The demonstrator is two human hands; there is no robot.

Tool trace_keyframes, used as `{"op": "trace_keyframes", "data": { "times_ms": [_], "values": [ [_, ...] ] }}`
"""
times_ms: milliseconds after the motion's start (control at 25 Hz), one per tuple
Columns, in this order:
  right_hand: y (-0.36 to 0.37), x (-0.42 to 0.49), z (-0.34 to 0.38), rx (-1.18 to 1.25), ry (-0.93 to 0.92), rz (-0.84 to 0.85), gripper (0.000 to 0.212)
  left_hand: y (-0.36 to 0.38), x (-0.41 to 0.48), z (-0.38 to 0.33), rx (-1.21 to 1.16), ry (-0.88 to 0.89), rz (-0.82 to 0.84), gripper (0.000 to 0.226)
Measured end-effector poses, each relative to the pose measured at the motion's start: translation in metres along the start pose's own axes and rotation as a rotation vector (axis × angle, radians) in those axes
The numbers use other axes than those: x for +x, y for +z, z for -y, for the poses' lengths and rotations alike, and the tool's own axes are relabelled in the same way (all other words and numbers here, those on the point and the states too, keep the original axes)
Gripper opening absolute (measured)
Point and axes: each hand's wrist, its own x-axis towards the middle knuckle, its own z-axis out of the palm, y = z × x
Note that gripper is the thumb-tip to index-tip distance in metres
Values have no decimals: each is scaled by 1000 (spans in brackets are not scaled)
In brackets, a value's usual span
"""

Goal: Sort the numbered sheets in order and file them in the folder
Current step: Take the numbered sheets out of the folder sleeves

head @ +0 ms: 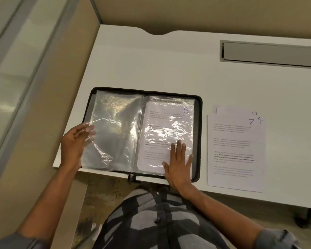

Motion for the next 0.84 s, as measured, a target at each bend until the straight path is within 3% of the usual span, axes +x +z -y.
{"op": "trace_keyframes", "data": {
  "times_ms": [160,280,360,440,560,720,840],
  "values": [
    [6,-3,0,75,-62,-31,82,-13,27,31,334,36,-96,39],
    [4,-5,2,139,-99,-102,81,3,20,46,684,187,-132,47],
    [0,-6,3,171,-119,-174,80,30,2,54,740,310,-21,47],
    [-6,-3,4,183,-102,-217,79,65,-14,62,778,415,223,48],
    [-9,2,1,107,-37,-166,81,123,-14,66,787,539,503,49],
    [-8,0,-12,-5,-8,37,81,201,20,47,849,663,612,53],
    [-14,-3,-19,-40,-32,78,80,239,60,39,1044,754,603,60]
  ]
}}
